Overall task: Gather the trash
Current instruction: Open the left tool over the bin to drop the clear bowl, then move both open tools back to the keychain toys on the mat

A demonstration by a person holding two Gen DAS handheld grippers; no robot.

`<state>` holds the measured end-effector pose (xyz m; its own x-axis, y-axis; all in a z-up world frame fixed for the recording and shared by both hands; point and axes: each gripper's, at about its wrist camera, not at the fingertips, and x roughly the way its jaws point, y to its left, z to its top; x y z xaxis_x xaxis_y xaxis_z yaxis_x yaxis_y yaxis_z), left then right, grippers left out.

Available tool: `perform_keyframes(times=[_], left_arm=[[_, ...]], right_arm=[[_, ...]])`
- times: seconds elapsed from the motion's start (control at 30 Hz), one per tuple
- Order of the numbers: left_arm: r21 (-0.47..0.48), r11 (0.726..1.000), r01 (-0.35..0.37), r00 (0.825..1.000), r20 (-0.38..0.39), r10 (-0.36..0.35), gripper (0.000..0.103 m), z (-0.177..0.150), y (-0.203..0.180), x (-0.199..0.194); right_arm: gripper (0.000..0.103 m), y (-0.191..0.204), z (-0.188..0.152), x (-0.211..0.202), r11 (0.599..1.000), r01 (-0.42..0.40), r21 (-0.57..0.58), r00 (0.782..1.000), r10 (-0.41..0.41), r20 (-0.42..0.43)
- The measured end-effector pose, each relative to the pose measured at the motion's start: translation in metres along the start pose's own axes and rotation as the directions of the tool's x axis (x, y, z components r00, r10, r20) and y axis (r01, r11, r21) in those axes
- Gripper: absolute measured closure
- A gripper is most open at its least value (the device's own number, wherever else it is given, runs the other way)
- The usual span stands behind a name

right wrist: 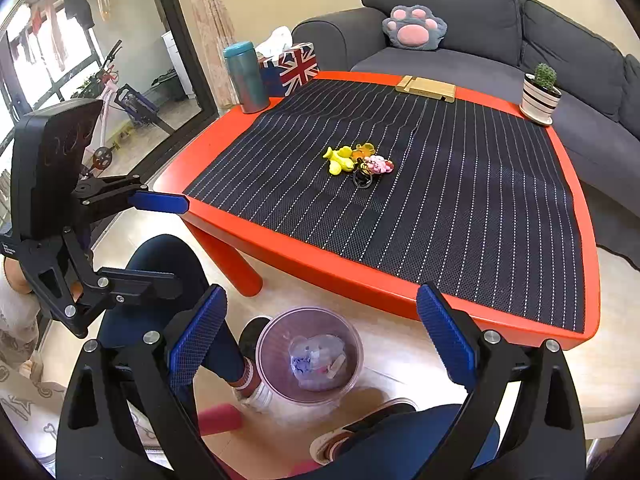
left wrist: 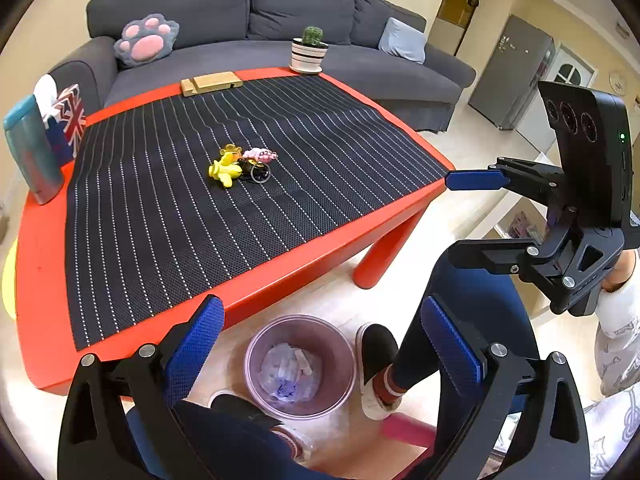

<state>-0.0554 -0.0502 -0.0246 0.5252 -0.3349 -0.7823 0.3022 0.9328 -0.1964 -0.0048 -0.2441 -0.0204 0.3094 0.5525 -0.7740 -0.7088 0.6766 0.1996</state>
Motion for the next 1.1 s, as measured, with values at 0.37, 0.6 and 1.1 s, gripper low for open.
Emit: perform_keyframes(times=[0.37, 0.6, 1.1], left_arm=[[-0.009, 0.999, -0.044, 0.998, 0.041, 0.044, 0.008, 0.005, 0.010, -0.001], [-0.029, 0.999, -0.046, 0.998, 0.047, 0.047, 0.008, 0.024, 0.027, 0.002], [-0.020, 0.997, -0.071, 0.997, 0.021, 0.071, 0.008, 0.074, 0.060, 0.029]], right_arm=[[0.009, -0.005, 0.007, 0.004, 1.000, 0.005, 0.006, 1.000, -0.005, 0.003], [0.009, -0.015, 0.022, 0.010, 1.000, 0.016, 0.006, 1.000, -0.016, 0.010], [0.009, -0.040, 0.050, 0.032, 0.999, 0.040, 0.027, 0.999, -0.040, -0.003]])
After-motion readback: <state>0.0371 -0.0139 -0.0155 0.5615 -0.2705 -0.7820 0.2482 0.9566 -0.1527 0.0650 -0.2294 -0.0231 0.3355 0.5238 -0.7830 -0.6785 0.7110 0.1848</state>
